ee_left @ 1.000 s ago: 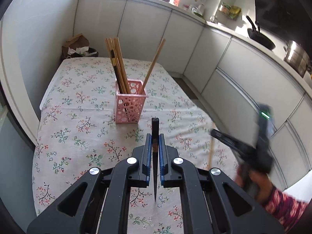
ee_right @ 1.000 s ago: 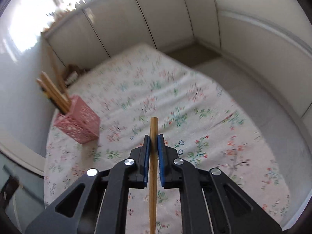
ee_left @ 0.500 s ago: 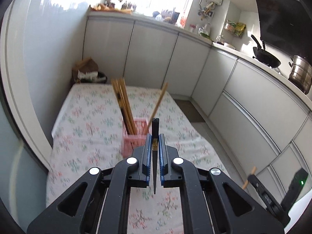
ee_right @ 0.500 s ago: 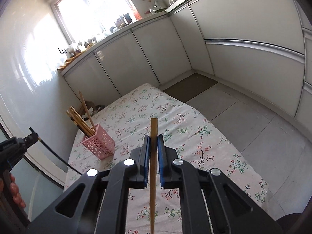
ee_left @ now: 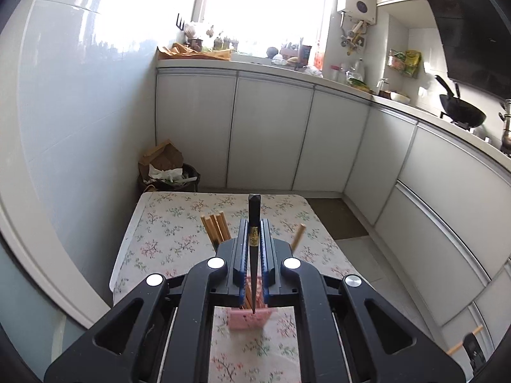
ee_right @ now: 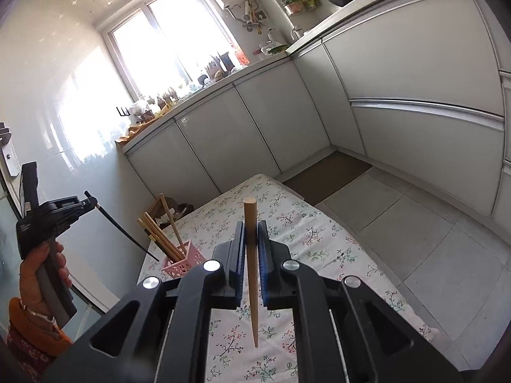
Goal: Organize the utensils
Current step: 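Drop both chopsticks into the pink holder and open both tools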
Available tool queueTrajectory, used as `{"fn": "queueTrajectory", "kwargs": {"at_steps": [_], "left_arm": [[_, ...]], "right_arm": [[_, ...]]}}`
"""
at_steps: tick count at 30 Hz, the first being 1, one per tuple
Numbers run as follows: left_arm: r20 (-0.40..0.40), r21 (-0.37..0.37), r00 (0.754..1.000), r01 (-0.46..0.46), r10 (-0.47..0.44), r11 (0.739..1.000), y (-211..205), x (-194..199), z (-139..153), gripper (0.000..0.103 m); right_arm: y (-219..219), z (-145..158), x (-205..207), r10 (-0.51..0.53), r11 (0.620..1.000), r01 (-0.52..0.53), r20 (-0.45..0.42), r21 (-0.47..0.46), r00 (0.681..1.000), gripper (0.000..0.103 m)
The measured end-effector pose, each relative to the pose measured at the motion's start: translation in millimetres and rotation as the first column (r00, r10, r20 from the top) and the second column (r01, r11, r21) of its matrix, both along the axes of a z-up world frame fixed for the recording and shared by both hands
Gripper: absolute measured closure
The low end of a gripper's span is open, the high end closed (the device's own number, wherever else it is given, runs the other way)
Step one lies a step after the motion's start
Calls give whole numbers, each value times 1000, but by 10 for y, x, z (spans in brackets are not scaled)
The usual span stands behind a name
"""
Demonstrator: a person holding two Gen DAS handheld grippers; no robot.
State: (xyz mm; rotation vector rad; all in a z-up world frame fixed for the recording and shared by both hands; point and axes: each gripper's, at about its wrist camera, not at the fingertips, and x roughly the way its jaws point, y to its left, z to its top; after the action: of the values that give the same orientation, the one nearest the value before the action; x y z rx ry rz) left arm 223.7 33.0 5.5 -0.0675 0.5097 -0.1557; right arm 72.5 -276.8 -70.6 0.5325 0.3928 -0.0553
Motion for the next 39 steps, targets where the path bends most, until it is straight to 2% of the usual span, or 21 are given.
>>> {"fn": "queueTrajectory", "kwargs": {"at_steps": [6,12,17,18,21,24,30,32,34,36,39], "left_arm": [[-13,23,999,-43,43,999,0,325,-162,97],[-87,34,994,-68,71,997,36,489,-487,96],[-86,-2,992,-95,95,995,189,263,-501,87],[-80,-4,992,-96,95,995,214,182,-487,81],[-75,-30,991,-114,112,993,308,-51,-505,55],[-100,-61,986,-141,135,988,414,-388,-724,52],[-180,3,959,-220,217,975,564,-870,-1288,52],[-234,-2,947,-226,219,974,642,-922,-1408,50],[-256,-2,936,-250,241,968,715,-953,-1506,35],[-277,3,928,-257,248,966,757,-924,-1583,34],[-330,-57,916,-261,229,964,884,-874,-1645,34]], "right_arm": [[-26,7,44,-4,1000,3,-9,-22,1000,95],[14,-4,86,0,999,-1,-20,-36,1000,95],[109,62,98,18,999,-18,-5,-48,1000,95],[121,77,111,21,999,-21,-1,-48,1000,95],[227,183,192,41,998,-40,28,-53,999,95],[383,347,357,60,996,-54,78,-72,995,95],[728,635,774,92,993,-76,174,-94,980,95],[842,700,900,104,992,-86,198,-96,975,95],[1001,755,1055,117,989,-95,222,-110,968,95],[1166,785,1220,133,987,-105,238,-125,962,95],[1351,779,1430,142,982,-105,250,-154,958,95]]}}
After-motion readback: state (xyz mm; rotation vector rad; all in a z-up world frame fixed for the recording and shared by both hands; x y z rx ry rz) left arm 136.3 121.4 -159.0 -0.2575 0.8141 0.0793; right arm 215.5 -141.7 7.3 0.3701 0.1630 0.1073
